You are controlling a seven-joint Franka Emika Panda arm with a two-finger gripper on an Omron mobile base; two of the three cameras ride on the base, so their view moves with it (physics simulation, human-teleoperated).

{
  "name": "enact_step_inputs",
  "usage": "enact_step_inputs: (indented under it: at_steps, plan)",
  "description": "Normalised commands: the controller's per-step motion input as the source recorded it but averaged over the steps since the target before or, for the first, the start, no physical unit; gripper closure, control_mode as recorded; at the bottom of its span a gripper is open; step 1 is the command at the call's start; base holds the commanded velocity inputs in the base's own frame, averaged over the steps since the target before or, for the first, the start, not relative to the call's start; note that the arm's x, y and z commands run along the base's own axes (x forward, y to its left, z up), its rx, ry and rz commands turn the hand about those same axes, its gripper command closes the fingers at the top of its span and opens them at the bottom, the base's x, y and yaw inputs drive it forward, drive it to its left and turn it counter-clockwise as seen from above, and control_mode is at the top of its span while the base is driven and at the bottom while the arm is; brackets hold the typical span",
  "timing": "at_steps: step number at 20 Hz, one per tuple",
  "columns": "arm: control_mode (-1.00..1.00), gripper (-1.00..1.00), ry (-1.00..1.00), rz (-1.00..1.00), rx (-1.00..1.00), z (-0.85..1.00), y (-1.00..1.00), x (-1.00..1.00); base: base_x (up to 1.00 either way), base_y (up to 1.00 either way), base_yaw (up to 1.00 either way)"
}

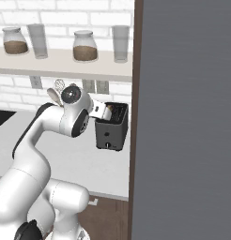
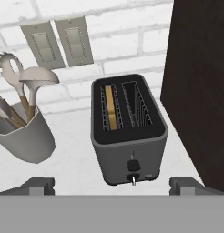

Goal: Start the toaster. Once the lever pops up, take the bread to the plate on the dining counter.

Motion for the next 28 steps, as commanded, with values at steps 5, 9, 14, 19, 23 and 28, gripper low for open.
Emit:
enact_step_inputs:
  at_steps: [5, 9, 14, 19, 23, 28]
  plan:
    - [-1.0, -1.0, 0.0, 0.0, 0.0, 0.0, 0.0, 0.0, 0.0, 0.0, 0.0]
    - [-1.0, -1.0, 0.0, 0.0, 0.0, 0.0, 0.0, 0.0, 0.0, 0.0, 0.0]
    - [-1.0, -1.0, 0.0, 0.0, 0.0, 0.0, 0.0, 0.0, 0.0, 0.0, 0.0]
    - [-1.0, -1.0, 0.0, 0.0, 0.0, 0.0, 0.0, 0.0, 0.0, 0.0, 0.0]
    - [-1.0, -1.0, 0.0, 0.0, 0.0, 0.0, 0.0, 0.0, 0.0, 0.0, 0.0]
    - [-1.0, -1.0, 0.0, 0.0, 0.0, 0.0, 0.0, 0.0, 0.0, 0.0, 0.0]
